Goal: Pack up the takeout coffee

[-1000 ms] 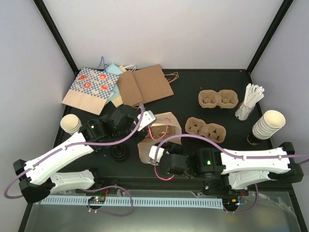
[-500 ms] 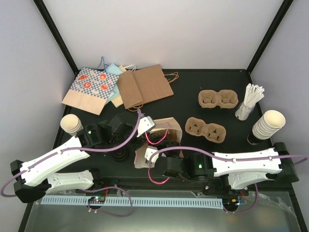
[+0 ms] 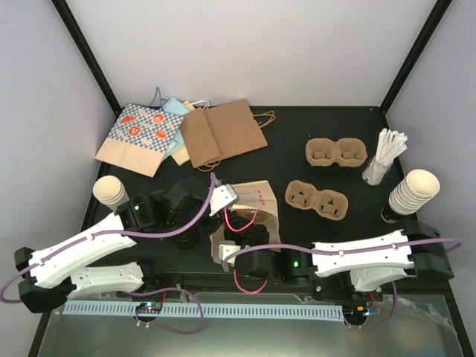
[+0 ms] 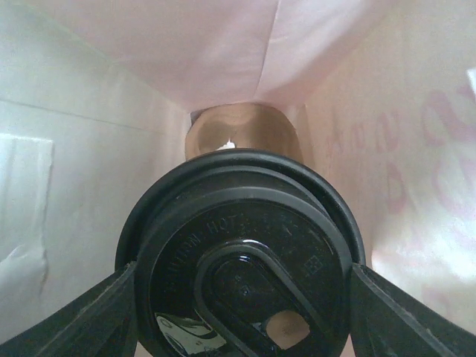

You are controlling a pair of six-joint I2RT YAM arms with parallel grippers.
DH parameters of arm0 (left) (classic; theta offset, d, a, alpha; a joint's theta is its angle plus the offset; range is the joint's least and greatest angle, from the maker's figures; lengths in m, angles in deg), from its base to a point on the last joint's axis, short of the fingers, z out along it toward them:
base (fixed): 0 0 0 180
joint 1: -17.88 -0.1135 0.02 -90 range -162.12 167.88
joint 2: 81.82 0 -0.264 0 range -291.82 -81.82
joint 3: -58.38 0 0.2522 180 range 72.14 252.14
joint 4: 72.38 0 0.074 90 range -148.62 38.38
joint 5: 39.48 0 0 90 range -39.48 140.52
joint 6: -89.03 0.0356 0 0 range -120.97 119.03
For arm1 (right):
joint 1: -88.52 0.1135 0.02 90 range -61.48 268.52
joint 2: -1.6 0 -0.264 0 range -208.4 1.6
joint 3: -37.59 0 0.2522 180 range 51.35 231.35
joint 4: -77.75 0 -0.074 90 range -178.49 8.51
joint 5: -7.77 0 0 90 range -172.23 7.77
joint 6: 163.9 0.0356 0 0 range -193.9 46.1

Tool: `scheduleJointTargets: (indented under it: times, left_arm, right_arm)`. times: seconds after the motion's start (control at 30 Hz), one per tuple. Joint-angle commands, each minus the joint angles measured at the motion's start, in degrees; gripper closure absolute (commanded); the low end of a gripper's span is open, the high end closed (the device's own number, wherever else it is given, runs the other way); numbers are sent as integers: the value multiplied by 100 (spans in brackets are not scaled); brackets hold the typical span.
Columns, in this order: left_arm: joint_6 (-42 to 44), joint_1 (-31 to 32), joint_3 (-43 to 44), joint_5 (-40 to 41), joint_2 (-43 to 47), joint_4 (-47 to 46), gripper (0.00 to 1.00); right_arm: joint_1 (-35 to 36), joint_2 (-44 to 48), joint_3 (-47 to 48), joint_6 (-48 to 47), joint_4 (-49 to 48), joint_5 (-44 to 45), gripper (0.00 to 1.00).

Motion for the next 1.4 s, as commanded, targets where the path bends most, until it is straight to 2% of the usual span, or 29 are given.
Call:
scheduleJointTargets:
  times: [0.0, 0.13, 0.43, 0.83, 1.07, 1.2, 1.37]
  left_arm:
    - [-126, 107, -82, -270, 210, -74, 98]
    - [-149, 244, -180, -259, 216, 12, 98]
    - [-254, 531, -260, -226, 312, 36, 98]
    - [-413, 668, -182, -106, 357, 95, 98]
    - [-676, 668, -117, 332, 376, 234, 98]
    - [-782, 667, 5, 406, 398, 318, 97]
    - [-788, 668, -124, 333, 417, 224, 96]
  right_arm:
    - [33, -326, -113, -566, -777, 333, 34]
    - [4, -409, -212, -845, -1214, 284, 34]
    - [-219, -776, -80, -1208, -1475, 402, 34]
    - [-424, -1131, -231, -1311, -1897, 438, 36]
    - [-422, -974, -432, -1044, -1725, 908, 36]
    - [-428, -723, -458, -730, -1436, 902, 36]
    - [-423, -375, -467, -788, -1548, 757, 36]
